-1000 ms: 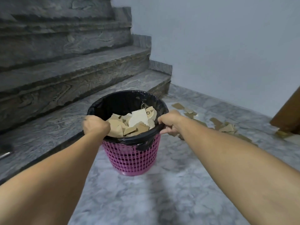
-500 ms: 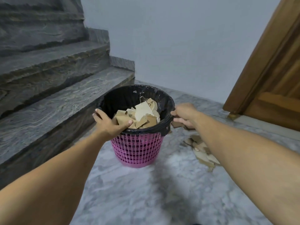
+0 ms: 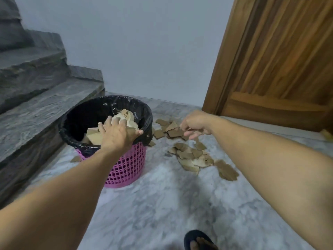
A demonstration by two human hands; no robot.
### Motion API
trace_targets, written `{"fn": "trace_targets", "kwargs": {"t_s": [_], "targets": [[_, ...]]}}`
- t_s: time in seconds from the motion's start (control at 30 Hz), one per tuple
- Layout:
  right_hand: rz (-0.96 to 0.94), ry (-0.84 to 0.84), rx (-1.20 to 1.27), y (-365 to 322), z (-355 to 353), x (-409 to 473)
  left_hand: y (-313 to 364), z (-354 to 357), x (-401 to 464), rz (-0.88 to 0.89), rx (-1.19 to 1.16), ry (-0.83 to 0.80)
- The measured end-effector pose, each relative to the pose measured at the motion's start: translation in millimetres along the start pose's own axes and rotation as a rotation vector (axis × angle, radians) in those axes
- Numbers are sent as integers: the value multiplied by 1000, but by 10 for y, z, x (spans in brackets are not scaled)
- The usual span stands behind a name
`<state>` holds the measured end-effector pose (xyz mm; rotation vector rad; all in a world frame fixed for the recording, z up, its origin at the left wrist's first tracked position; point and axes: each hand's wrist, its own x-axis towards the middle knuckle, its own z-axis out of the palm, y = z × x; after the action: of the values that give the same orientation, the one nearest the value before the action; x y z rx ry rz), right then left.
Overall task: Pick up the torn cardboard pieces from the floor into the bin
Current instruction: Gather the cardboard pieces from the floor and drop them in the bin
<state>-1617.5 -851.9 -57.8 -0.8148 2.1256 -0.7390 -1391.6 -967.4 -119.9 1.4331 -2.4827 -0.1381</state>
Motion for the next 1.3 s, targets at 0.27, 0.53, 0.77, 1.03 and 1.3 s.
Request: {"fn": "trace_targets", "kwargs": {"t_s": [0.27, 0.53, 0.77, 1.03, 1.3], "targets": [[149, 61, -34, 867, -701, 31, 1278, 582, 81, 321, -106, -179], [396, 98, 33, 2272, -1128, 582, 1901, 1758, 237, 202, -176, -586], [515, 78, 36, 3106, -1020, 1263, 2062, 2554, 503, 16, -100, -741], [608, 194, -178, 3501, -562, 1908, 2105, 3191, 990, -203, -105, -621], [690, 218, -142, 3593, -257, 2127, 2033, 3543, 1307, -418, -204, -522]]}}
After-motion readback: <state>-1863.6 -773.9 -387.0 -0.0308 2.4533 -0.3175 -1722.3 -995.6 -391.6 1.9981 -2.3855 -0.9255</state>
